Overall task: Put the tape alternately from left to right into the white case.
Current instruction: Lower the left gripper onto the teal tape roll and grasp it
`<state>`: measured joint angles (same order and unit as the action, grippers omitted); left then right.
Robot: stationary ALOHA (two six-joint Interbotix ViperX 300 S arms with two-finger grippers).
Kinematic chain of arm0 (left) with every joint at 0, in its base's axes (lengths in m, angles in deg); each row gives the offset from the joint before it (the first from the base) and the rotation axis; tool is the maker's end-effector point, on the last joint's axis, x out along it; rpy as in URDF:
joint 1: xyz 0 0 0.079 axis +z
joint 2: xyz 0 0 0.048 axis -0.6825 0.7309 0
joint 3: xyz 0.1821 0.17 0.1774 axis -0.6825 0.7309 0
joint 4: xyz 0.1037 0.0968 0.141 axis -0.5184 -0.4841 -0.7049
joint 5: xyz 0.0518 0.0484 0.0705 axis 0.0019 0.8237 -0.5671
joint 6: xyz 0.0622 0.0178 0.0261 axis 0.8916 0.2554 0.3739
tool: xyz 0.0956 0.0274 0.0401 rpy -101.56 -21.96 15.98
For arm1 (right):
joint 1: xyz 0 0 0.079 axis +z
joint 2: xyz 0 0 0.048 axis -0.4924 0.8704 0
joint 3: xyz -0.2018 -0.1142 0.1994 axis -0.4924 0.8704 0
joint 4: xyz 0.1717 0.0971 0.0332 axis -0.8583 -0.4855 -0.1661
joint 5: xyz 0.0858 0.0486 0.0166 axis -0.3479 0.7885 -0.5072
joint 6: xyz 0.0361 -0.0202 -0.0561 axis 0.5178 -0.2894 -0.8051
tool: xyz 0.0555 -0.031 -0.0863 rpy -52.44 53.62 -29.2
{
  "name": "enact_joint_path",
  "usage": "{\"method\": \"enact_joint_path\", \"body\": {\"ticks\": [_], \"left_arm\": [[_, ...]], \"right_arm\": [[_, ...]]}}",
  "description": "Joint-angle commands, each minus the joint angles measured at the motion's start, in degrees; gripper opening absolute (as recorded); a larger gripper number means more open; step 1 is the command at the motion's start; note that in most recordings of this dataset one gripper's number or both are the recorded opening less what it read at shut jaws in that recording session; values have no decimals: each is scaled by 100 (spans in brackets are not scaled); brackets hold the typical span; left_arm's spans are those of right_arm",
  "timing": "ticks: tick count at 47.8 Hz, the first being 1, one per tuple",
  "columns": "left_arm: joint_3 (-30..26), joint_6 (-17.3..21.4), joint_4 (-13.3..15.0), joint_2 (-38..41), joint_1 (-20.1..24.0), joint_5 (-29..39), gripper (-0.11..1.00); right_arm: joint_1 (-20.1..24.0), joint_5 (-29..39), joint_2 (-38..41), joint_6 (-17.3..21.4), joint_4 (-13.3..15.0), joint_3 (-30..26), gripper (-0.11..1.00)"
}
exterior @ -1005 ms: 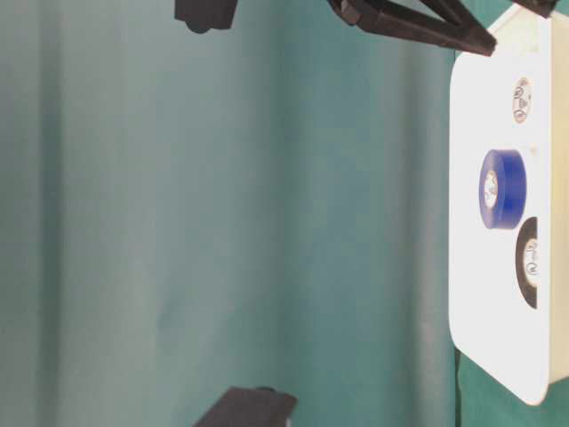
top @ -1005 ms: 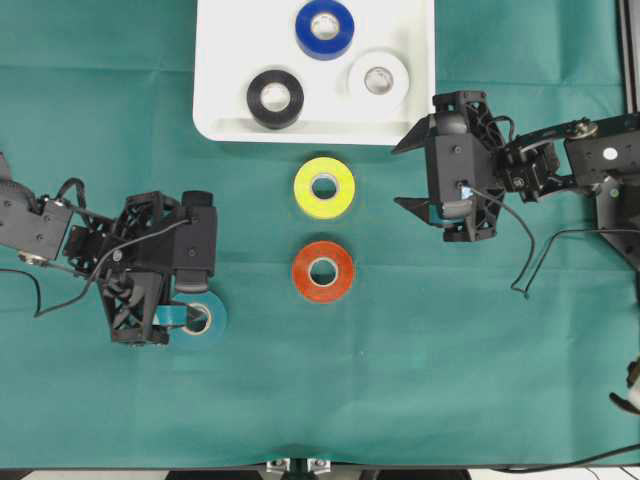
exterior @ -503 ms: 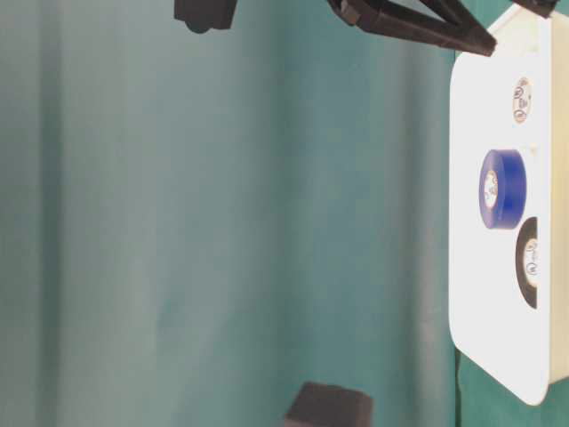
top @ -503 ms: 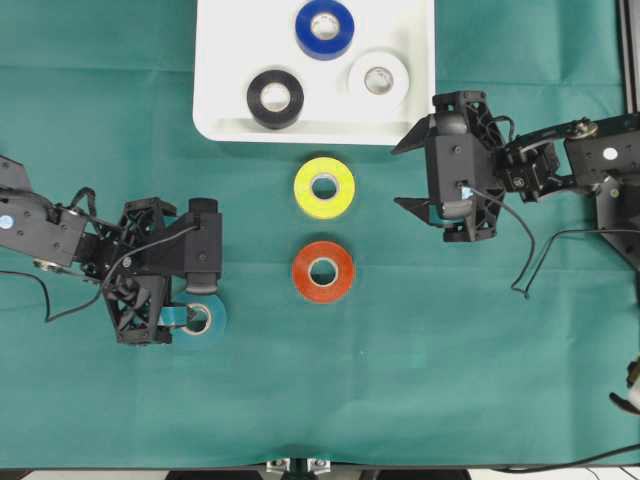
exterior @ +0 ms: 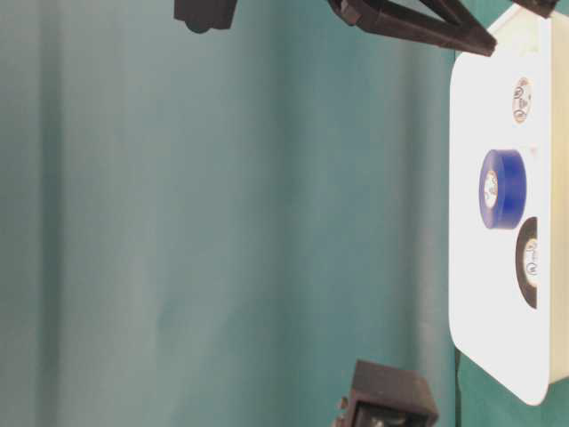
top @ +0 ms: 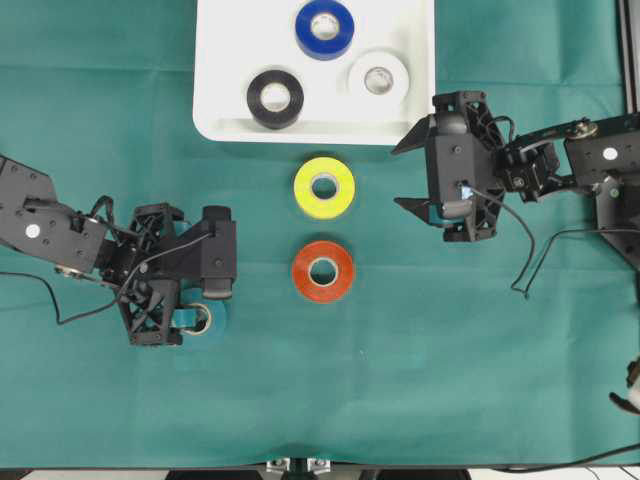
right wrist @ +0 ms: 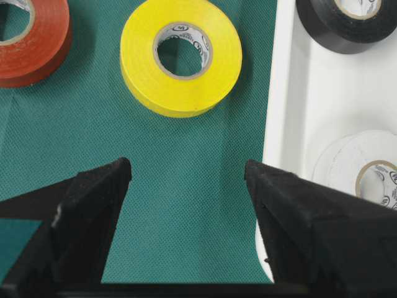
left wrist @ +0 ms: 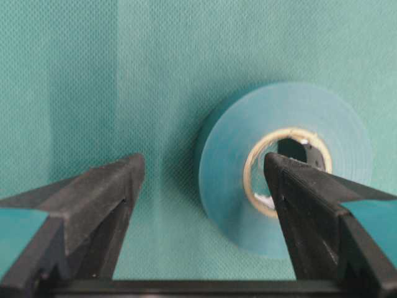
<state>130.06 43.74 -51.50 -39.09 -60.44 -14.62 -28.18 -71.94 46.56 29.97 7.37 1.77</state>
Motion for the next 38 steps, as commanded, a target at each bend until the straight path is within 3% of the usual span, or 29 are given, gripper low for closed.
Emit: {"method": "enact_joint_path", "body": {"ticks": [1,13,25,38], "left_arm": [[-18,0,0,-44,-35,-26,34],[-26,9,0,-44,-35,-9,31],[-26,26,0,-44,-35,-9,-3],[-35,26,0,-97,-35,-9,-3]], "right_arm": [[26,-35,-79,18,-9,-88,81],[18,-44,-70,18,-9,-88,81],[26,-193,-70,9,-9,-62,81],[18,-193,-62,9,-9,-79,81]]}}
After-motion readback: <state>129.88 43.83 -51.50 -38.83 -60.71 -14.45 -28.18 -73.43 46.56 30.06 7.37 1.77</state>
